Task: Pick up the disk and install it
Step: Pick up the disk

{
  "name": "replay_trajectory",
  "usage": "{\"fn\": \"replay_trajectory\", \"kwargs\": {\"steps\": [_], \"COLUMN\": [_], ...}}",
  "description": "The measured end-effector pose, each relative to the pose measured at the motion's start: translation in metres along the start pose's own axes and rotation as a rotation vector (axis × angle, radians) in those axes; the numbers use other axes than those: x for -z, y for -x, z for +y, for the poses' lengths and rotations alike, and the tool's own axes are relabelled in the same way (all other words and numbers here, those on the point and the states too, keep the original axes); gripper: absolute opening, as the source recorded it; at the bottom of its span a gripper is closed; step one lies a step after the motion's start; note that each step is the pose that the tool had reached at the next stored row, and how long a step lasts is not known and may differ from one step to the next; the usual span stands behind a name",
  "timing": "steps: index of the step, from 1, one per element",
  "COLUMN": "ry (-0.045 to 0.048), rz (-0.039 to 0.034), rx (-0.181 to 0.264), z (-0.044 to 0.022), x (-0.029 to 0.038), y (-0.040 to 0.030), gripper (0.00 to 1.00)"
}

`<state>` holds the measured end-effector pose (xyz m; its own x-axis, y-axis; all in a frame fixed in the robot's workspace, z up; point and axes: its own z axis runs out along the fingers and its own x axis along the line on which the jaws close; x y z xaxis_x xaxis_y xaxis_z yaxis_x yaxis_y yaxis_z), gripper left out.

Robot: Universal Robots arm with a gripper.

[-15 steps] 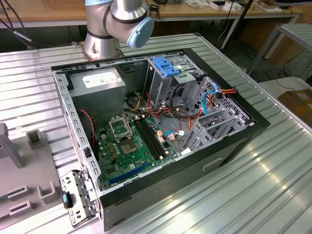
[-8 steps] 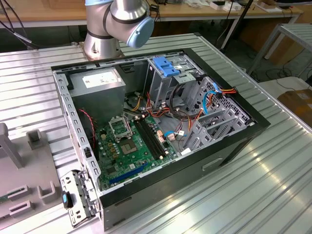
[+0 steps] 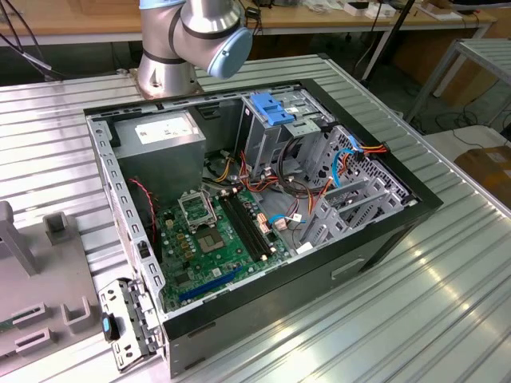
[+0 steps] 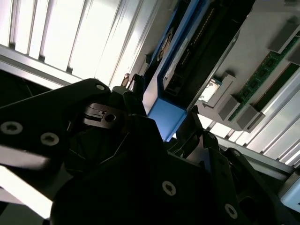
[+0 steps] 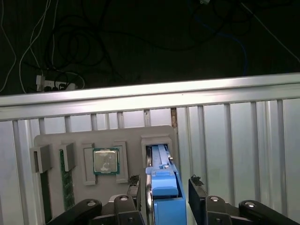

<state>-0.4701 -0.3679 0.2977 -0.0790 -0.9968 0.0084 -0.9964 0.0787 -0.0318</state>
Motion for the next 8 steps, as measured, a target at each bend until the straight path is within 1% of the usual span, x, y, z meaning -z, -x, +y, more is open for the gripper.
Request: {"fn": "replay_trajectory", "kwargs": {"steps": [2,6,7,8], "ry": [0.0001,-0.0001,0.0,0.0], "rz": [-0.0002,-0.0004,-0.0003,-0.0003], "rx": [0.01,0.011,0.011,0.011], "z": [0.0,-0.0001,-0.0001,-0.0001], "x": [0.0001,-0.0001,-0.0001,-0.0001], "y": [-0.0001,-0.0007,-0.0008,-0.0008], "gripper": [0.53,0.53,0.51,0.45]}}
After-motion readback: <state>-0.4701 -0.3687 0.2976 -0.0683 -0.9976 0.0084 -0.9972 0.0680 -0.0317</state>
